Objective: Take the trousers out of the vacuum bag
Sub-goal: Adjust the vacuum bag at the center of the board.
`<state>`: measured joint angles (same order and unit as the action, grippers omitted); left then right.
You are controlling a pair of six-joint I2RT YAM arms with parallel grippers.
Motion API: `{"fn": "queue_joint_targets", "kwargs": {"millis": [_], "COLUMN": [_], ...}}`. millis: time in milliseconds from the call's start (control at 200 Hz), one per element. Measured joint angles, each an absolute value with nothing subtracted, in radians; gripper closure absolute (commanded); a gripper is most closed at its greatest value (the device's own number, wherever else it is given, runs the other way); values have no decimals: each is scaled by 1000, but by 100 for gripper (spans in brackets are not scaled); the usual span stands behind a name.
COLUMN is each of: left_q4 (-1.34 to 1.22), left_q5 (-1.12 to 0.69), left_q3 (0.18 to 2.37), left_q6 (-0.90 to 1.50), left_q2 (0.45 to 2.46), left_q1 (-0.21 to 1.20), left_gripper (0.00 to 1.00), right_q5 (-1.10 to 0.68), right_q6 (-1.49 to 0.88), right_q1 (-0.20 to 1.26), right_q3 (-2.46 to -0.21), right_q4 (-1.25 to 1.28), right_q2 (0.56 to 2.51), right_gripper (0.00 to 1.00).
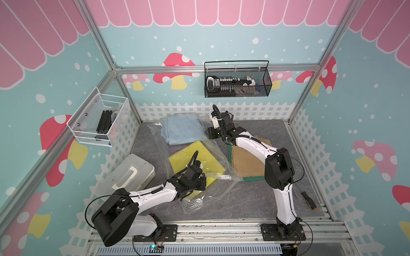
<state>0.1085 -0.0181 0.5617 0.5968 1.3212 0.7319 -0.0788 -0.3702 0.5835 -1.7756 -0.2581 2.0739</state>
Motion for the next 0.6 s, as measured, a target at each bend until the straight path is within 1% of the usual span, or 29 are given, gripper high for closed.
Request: {"fn": "queue_joint_targets", "kwargs": {"millis": [140,295,460,600], "left_q4": [134,157,186,220], "left_q5": [-12,-12,-3,15], "left_q3": [564,575,583,591], "left_q6": [591,585,568,553], "left_q2": [1302,1274,1224,1180], "left_q1": [730,729,728,728], "left_gripper": [100,100,100,100], "right_q5": [-66,-53,-40,-27], "right_q6": [-368,-400,-495,-614], "right_q1": [583,585,608,647], "right_q3": [-1594,-1390,-1128,-895], "right_q4": [-261,-243,-198,-144], "right_q2": [1910,1664,1376,1198], "right_gripper": [36,36,38,39]}}
